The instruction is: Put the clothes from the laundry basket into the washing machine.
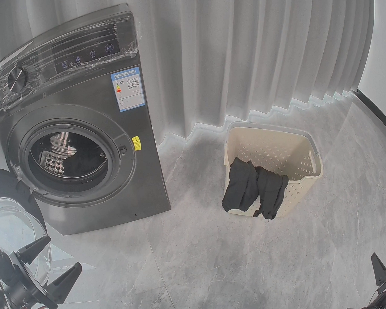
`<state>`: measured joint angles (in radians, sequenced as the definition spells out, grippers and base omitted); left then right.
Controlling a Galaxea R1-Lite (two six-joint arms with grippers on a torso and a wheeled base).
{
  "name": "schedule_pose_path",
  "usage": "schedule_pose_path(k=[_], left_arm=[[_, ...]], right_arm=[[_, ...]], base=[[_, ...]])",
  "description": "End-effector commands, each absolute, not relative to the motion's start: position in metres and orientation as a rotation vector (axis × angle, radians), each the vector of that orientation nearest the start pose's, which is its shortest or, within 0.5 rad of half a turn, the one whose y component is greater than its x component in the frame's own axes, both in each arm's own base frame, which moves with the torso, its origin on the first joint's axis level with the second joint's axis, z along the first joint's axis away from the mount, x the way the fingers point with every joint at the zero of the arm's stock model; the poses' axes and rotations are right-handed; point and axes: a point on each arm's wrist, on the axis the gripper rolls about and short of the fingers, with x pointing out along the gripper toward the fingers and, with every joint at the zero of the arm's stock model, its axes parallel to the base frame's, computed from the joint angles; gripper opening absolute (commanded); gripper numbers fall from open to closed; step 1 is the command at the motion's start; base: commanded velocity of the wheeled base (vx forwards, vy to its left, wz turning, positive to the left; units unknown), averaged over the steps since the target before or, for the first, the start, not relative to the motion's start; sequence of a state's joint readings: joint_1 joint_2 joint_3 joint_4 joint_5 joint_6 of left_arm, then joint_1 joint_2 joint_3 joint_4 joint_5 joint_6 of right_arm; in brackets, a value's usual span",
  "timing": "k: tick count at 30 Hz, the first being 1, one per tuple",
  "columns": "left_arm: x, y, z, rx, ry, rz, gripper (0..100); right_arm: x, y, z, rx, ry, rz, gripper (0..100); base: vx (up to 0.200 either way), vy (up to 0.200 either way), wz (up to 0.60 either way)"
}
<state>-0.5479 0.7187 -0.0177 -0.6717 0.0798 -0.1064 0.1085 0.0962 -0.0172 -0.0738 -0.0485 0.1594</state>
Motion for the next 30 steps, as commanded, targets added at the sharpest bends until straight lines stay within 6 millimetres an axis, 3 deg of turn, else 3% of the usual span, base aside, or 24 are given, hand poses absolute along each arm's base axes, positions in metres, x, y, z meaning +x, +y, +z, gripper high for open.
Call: schedule_pose_path(k=[1,7,16,24,30], left_arm=[[0.051,-0.028,0.134,-0.088,0.073,-0.457,100],[0.049,-0.022,0.131,-0.049,0.081,-0.369,100],[0.01,-0.001,0.113,-0.016,0.004,-0.161,100],[-0.016,0.002,0.083,-0.034,0.029,-0.185,100],[-0.015,0.002,0.085,-0.028,0.021,-0.161,100]], right_arm=[[-0.015,-0.003,0.085,0.156,0.029,0.058,100],[-0.015,-0.003,0.085,0.156,0.029,0.059,100],[-0.015,-0.003,0.085,0.155,0.028,0.059,100],[-0.015,-0.003,0.085,0.156,0.029,0.056,100],[-0.015,-0.003,0.085,0.156,0.029,0.058,100]], base=[[0.0,0.0,0.0],[0.0,0.0,0.0],[0.0,0.0,0.0],[0.0,0.0,0.0],[0.0,0.0,0.0]])
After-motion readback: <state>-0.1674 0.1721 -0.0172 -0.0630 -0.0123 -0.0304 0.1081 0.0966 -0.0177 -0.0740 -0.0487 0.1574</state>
